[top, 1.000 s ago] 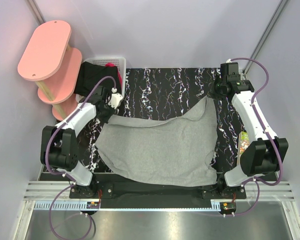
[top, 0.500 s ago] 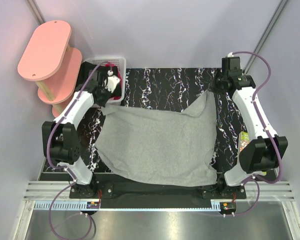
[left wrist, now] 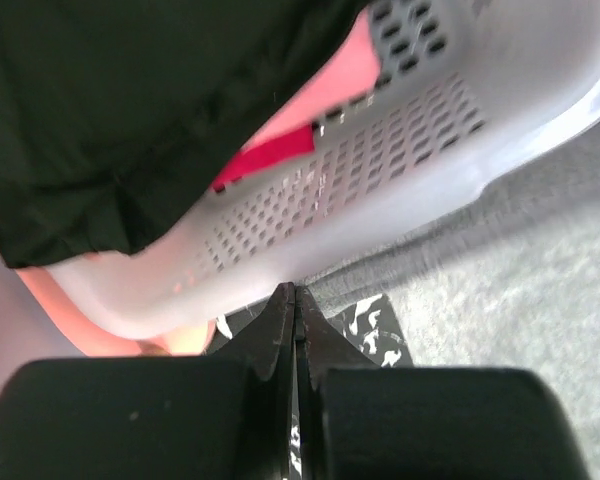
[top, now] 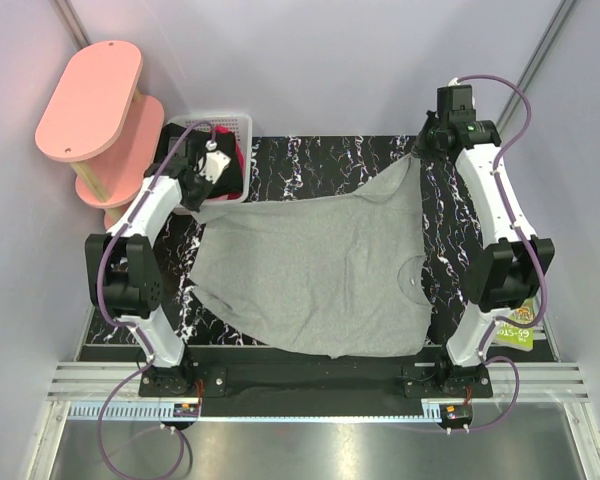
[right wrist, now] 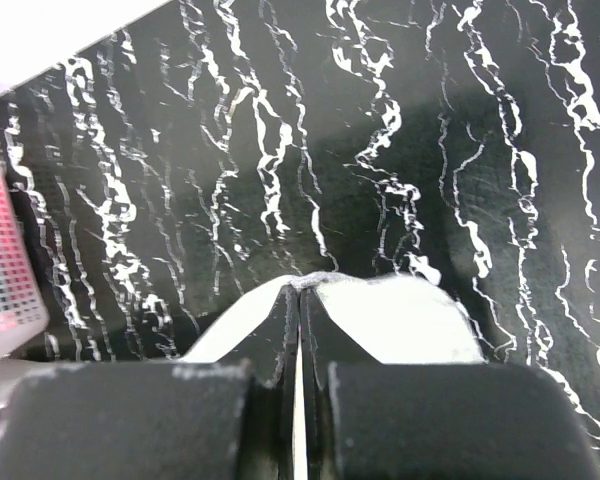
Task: Fold and stack the t-shirts
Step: Flatten out the tshirt, then fold the flattened tshirt in 1/3 of the way
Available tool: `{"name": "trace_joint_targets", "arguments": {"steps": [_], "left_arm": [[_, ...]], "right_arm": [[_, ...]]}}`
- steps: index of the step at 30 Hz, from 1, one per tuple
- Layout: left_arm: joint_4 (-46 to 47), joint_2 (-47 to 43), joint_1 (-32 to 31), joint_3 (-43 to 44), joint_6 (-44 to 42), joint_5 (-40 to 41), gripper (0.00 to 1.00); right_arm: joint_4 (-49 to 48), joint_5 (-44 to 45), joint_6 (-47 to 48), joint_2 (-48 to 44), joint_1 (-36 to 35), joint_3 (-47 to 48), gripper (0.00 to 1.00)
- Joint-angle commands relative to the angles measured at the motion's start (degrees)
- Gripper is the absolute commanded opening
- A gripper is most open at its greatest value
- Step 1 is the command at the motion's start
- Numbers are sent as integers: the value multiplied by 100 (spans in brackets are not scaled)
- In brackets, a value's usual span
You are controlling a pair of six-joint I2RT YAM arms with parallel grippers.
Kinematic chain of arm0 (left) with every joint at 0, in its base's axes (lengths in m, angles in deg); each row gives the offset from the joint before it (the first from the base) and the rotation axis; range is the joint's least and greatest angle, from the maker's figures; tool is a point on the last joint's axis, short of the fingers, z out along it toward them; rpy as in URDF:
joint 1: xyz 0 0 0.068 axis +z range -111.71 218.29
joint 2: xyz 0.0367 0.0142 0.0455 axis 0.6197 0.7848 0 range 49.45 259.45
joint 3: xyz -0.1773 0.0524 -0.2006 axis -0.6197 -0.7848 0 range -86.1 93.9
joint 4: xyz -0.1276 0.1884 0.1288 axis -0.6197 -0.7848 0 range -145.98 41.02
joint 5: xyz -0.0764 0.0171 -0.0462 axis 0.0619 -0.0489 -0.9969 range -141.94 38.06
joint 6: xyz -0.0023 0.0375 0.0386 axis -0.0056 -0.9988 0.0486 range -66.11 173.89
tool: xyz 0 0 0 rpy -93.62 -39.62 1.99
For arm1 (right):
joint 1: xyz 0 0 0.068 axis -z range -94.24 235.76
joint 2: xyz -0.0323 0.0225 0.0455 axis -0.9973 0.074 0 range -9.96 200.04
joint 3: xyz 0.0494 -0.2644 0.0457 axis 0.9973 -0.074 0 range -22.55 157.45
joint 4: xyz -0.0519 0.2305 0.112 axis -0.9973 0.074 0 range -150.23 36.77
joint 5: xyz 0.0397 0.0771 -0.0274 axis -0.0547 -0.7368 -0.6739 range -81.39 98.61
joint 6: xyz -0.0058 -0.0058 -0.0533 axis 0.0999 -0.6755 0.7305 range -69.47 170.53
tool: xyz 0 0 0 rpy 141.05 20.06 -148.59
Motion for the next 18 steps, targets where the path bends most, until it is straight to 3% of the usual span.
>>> {"name": "trace_joint_targets", "arguments": {"steps": [1, 11, 18], "left_arm": [[125, -336, 266, -200, -224, 71, 0], [266, -688, 355, -860, -330, -123, 0], [257, -846, 346, -991, -295, -176, 0]], "right_arm": [[175, 201, 169, 113, 44, 240, 0], [132, -160, -34, -1080, 44, -1586, 0], [307, -422, -42, -1846, 35, -2080, 0]]}}
